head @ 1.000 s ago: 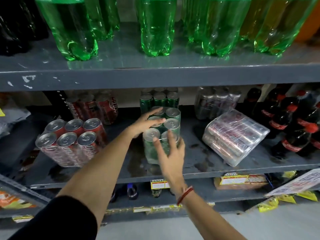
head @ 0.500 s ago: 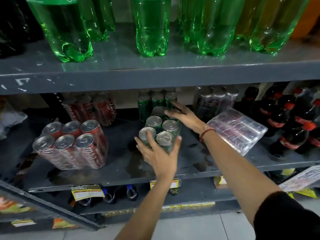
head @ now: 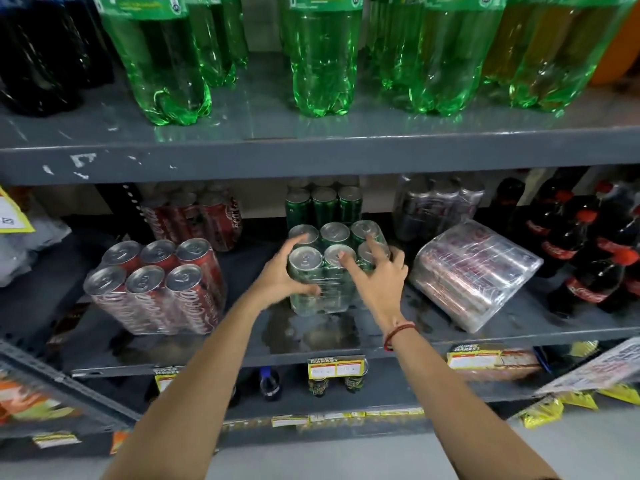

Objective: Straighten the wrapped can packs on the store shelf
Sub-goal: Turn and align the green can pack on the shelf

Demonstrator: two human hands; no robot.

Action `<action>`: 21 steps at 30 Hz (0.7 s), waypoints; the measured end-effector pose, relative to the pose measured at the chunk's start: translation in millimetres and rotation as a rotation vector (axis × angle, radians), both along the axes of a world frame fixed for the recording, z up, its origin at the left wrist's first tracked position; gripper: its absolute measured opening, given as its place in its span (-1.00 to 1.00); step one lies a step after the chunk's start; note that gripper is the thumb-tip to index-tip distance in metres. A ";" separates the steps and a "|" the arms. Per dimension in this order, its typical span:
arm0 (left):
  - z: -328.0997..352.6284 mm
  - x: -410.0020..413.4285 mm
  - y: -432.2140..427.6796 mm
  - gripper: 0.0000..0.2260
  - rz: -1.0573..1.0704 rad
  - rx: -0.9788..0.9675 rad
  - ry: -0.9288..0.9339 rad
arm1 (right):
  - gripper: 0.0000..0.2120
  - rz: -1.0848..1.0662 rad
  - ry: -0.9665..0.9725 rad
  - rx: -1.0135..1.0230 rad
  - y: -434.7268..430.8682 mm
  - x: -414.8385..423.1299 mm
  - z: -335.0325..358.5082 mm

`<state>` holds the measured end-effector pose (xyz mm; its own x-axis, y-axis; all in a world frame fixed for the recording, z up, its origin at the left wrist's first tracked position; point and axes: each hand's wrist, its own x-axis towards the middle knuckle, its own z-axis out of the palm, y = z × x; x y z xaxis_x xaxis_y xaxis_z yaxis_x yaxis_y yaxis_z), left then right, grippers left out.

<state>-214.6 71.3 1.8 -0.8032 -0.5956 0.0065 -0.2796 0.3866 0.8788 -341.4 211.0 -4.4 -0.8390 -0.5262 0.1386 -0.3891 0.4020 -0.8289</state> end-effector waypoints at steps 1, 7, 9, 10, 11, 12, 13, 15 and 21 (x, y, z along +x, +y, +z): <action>2.5 0.7 -5.5 -0.12 -0.040 0.009 -0.022 | -0.34 -0.038 0.017 0.002 0.1 7.0 -1.7; 7.5 2.2 -8.0 -0.11 -0.091 0.029 -0.045 | -0.33 -0.068 0.021 0.047 0.2 14.8 0.5; 10.1 2.9 -5.8 -0.08 -0.089 0.023 -0.076 | -0.30 0.015 -0.028 0.026 6.8 8.3 4.8; 11.7 4.1 -4.0 -0.06 -0.074 0.030 -0.098 | -0.30 0.060 -0.061 -0.012 12.6 2.8 8.1; 14.8 5.0 -0.9 -0.02 -0.054 0.043 -0.110 | -0.30 0.086 -0.074 -0.058 20.5 -3.9 12.8; 18.5 4.7 3.5 0.02 -0.023 0.047 -0.114 | -0.30 0.084 -0.067 -0.100 29.6 -13.0 17.9; 24.8 3.0 11.2 0.03 0.015 0.021 -0.100 | -0.32 0.060 -0.045 -0.133 40.6 -23.4 24.5; 42.6 -7.1 33.0 -0.07 0.108 -0.099 -0.028 | -0.34 -0.017 0.013 -0.179 64.1 -50.2 37.1; 71.7 -86.1 117.5 -0.42 0.225 -0.285 0.204 | -0.12 -0.082 0.100 0.029 128.5 -152.7 57.2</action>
